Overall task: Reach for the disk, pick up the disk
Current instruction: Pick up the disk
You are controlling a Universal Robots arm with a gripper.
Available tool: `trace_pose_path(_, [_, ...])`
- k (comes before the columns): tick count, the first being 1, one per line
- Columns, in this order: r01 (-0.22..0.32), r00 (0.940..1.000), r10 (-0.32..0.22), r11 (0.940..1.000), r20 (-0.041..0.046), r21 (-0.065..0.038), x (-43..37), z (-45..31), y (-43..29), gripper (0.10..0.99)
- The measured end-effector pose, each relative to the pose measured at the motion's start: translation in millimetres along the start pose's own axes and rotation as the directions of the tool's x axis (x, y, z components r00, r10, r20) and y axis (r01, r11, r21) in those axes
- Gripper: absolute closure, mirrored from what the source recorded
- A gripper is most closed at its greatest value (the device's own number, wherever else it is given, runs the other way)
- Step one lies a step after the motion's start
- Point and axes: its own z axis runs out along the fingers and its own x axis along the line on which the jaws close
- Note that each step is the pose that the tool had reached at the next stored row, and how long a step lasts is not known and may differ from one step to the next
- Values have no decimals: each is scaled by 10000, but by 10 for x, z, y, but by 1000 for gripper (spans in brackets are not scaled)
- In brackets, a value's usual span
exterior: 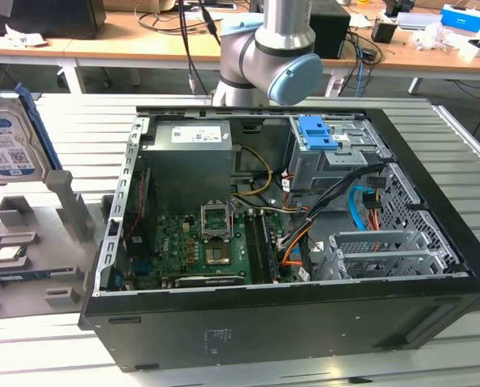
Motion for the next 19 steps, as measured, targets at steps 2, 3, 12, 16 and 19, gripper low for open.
trace_pose_path(2, [0,10000,0,10000,0,1,0,-34,1,718])
trace_pose_path(3, [-1,10000,1,10000,0,0,-1,-48,2,718])
trace_pose_path(12, [0,10000,0,10000,0,1,-1,-178,7,718])
trace_pose_path(16, [0,10000,0,10000,0,1,-1,-242,9,718])
trace_pose_path(19, [0,10000,0,10000,0,0,-1,-274,10,718])
